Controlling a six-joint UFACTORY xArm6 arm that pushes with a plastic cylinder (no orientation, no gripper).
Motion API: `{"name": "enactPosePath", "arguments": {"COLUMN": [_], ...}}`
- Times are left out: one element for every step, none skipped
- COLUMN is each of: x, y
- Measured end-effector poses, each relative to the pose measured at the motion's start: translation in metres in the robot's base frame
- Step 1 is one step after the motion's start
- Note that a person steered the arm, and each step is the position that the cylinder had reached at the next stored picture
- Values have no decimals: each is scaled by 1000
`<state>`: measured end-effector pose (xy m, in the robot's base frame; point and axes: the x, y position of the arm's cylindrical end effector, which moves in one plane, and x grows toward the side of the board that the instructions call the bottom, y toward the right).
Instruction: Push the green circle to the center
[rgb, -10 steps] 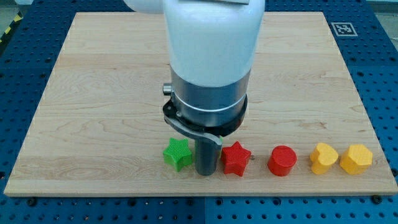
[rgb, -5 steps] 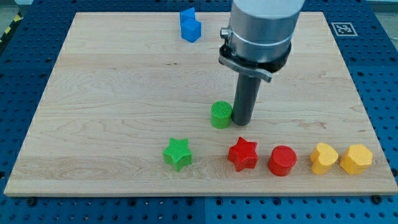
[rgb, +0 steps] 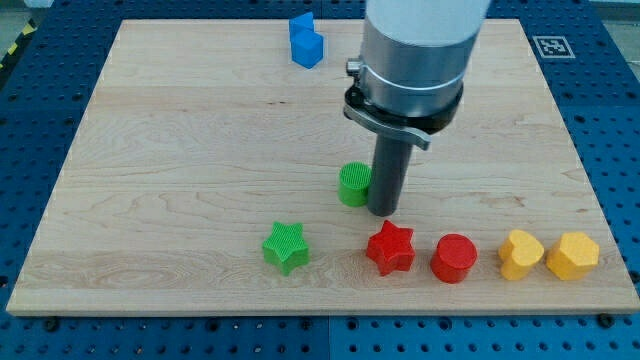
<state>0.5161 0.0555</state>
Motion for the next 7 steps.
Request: {"name": "enactPosePath", "arguments": {"x": [-15,-32,-38,-30,-30,-30,-30], "y": [-24,-51,-66,-70,-85,-102,-101]}}
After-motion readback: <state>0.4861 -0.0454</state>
